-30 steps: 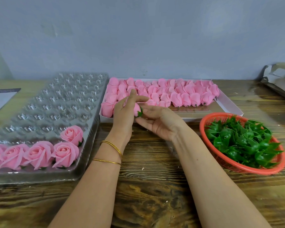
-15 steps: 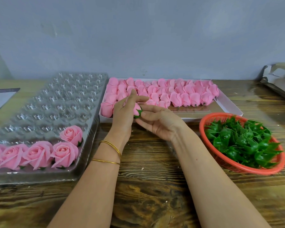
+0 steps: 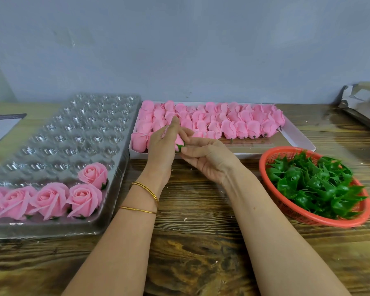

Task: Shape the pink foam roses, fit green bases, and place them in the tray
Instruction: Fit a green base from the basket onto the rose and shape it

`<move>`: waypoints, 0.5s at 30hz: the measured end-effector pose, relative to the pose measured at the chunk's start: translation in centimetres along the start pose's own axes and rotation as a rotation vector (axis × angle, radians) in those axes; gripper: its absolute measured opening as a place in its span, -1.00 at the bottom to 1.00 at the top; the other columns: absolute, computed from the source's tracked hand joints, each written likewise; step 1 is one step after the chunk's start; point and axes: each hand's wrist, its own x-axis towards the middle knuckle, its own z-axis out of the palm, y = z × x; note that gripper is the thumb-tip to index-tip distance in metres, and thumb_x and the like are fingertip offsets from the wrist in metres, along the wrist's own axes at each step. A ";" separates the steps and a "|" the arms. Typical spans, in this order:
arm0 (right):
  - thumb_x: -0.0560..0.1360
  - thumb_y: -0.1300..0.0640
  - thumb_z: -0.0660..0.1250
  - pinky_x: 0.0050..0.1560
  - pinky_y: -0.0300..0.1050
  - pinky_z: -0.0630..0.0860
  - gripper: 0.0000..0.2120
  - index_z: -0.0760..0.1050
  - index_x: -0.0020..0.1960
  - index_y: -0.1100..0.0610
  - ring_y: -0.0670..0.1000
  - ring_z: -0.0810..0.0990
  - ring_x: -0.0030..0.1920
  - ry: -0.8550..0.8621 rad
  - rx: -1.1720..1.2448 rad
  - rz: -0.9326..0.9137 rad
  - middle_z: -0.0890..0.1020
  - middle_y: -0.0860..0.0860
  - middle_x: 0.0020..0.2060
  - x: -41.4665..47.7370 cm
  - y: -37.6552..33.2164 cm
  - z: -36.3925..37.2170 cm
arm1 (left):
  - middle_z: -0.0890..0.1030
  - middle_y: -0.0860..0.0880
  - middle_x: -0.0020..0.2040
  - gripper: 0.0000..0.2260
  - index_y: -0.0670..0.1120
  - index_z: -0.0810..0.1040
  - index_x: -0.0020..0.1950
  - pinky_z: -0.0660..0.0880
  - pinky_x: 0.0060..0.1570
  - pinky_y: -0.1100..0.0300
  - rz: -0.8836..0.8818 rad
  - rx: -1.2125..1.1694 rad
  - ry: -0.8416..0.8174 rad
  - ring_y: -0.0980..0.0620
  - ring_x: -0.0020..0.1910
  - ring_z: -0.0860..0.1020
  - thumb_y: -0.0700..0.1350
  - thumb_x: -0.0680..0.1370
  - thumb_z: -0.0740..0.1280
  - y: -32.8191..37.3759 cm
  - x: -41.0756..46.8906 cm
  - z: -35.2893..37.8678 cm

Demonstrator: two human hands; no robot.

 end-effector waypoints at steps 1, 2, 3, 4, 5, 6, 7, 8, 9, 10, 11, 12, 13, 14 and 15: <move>0.46 0.57 0.23 -0.12 -0.16 0.66 -0.81 0.54 0.01 0.44 0.07 0.71 -0.19 -0.004 0.003 0.012 0.68 0.21 -0.19 0.0 0.0 0.0 | 0.70 0.03 -0.20 -0.49 0.03 0.52 -0.53 0.52 0.20 -0.13 0.004 0.000 0.001 0.01 -0.02 0.65 0.04 0.64 0.23 -0.1 0.0 0.0; 0.47 0.56 0.23 -0.05 -0.15 0.66 -0.83 0.54 0.00 0.46 0.08 0.70 -0.15 -0.005 0.011 0.022 0.66 0.23 -0.16 0.0 -0.1 0.0 | 0.70 0.02 -0.20 -0.49 0.03 0.51 -0.53 0.52 0.19 -0.11 0.006 -0.002 0.001 0.01 -0.02 0.64 0.04 0.64 0.22 -0.2 0.1 0.0; 0.48 0.54 0.23 0.05 -0.11 0.64 -0.85 0.54 -0.01 0.45 0.10 0.68 -0.10 -0.004 0.026 0.029 0.65 0.23 -0.13 0.0 -0.1 0.0 | 0.70 0.01 -0.20 -0.48 0.03 0.51 -0.53 0.52 0.17 -0.09 0.007 -0.006 0.001 0.02 -0.04 0.64 0.05 0.64 0.22 -0.2 0.1 -0.1; 0.50 0.52 0.23 0.16 -0.07 0.60 -0.86 0.54 -0.01 0.44 0.11 0.66 -0.04 -0.001 0.050 0.034 0.64 0.23 -0.10 0.1 -0.1 0.0 | 0.70 0.01 -0.20 -0.48 0.04 0.50 -0.53 0.51 0.16 -0.09 0.007 -0.011 -0.002 0.03 -0.05 0.64 0.07 0.65 0.21 -0.2 0.2 -0.1; 0.51 0.50 0.23 0.24 -0.02 0.55 -0.86 0.53 0.00 0.42 0.12 0.64 0.01 0.000 0.078 0.038 0.63 0.21 -0.07 0.1 -0.1 -0.1 | 0.70 0.00 -0.20 -0.47 0.04 0.50 -0.53 0.50 0.16 -0.10 0.006 -0.015 -0.005 0.04 -0.06 0.64 0.08 0.65 0.20 -0.2 0.2 -0.2; 0.52 0.49 0.23 0.30 0.01 0.51 -0.86 0.53 0.03 0.41 0.13 0.63 0.06 -0.002 0.100 0.041 0.62 0.20 -0.03 0.2 -0.1 -0.1 | 0.70 0.00 -0.20 -0.47 0.04 0.50 -0.53 0.49 0.17 -0.11 0.004 -0.017 -0.009 0.04 -0.06 0.64 0.10 0.65 0.20 -0.2 0.2 -0.2; 0.53 0.47 0.23 0.31 0.02 0.50 -0.84 0.52 0.07 0.41 0.13 0.62 0.09 -0.008 0.102 0.046 0.61 0.20 0.00 0.3 -0.1 -0.2 | 0.70 0.00 -0.20 -0.47 0.04 0.50 -0.53 0.47 0.19 -0.11 0.004 -0.022 -0.013 0.05 -0.06 0.64 0.11 0.65 0.20 -0.2 0.2 -0.3; 0.54 0.45 0.23 0.29 0.01 0.52 -0.84 0.51 0.09 0.40 0.13 0.62 0.08 -0.015 0.086 0.055 0.60 0.20 0.01 0.3 -0.1 -0.2 | 0.70 0.00 -0.20 -0.47 0.04 0.50 -0.53 0.47 0.20 -0.10 0.006 -0.028 -0.015 0.05 -0.07 0.64 0.12 0.64 0.20 -0.2 0.3 -0.3; 0.55 0.43 0.23 0.22 -0.02 0.57 -0.85 0.51 0.09 0.38 0.12 0.64 0.04 -0.022 0.060 0.070 0.59 0.21 0.00 0.2 -0.1 -0.2 | 0.70 -0.01 -0.20 -0.47 0.04 0.49 -0.53 0.48 0.20 -0.08 0.009 -0.035 -0.015 0.06 -0.08 0.65 0.11 0.64 0.20 -0.3 0.3 -0.3; 0.56 0.41 0.23 0.13 -0.06 0.61 -0.87 0.52 0.06 0.36 0.11 0.66 -0.02 -0.025 0.032 0.089 0.59 0.23 -0.02 0.1 0.0 -0.2 | 0.70 -0.02 -0.20 -0.48 0.04 0.49 -0.53 0.49 0.20 -0.07 0.012 -0.040 -0.016 0.06 -0.08 0.65 0.11 0.64 0.20 -0.3 0.3 -0.3; 0.56 0.39 0.24 0.04 -0.08 0.65 -0.89 0.53 0.03 0.33 0.11 0.68 -0.08 -0.024 0.011 0.108 0.60 0.24 -0.06 0.1 0.0 -0.2 | 0.70 -0.03 -0.20 -0.48 0.03 0.49 -0.53 0.49 0.20 -0.07 0.015 -0.040 -0.017 0.05 -0.07 0.65 0.12 0.63 0.21 -0.3 0.3 -0.3; 0.56 0.39 0.25 -0.03 -0.10 0.66 -0.89 0.54 0.01 0.32 0.11 0.69 -0.11 -0.021 -0.001 0.121 0.61 0.24 -0.10 0.0 -0.1 -0.2 | 0.71 -0.03 -0.19 -0.49 0.03 0.50 -0.52 0.49 0.20 -0.07 0.015 -0.036 -0.021 0.02 -0.04 0.64 0.13 0.62 0.21 -0.3 0.3 -0.3; 0.56 0.39 0.26 -0.07 -0.11 0.67 -0.89 0.55 0.01 0.32 0.11 0.70 -0.12 -0.019 -0.004 0.127 0.63 0.23 -0.13 0.0 -0.1 -0.3 | 0.71 -0.03 -0.18 -0.51 0.02 0.51 -0.51 0.49 0.19 -0.06 0.012 -0.032 -0.025 0.00 -0.01 0.64 0.14 0.60 0.22 -0.3 0.3 -0.3; 0.55 0.40 0.27 -0.09 -0.12 0.67 -0.88 0.55 0.05 0.33 0.12 0.70 -0.11 -0.017 -0.002 0.127 0.64 0.22 -0.16 0.0 -0.2 -0.4 | 0.71 -0.04 -0.17 -0.54 0.02 0.54 -0.48 0.50 0.17 -0.04 0.007 -0.026 -0.028 -0.02 0.02 0.64 0.16 0.57 0.23 -0.3 0.3 -0.4; 0.55 0.40 0.27 -0.09 -0.13 0.66 -0.84 0.55 0.10 0.35 0.12 0.70 -0.10 -0.016 0.002 0.124 0.65 0.21 -0.16 0.0 -0.2 -0.5 | 0.71 -0.04 -0.15 -0.56 0.02 0.59 -0.45 0.52 0.15 -0.02 -0.001 -0.020 -0.027 -0.02 0.03 0.64 0.18 0.55 0.24 -0.3 0.2 -0.4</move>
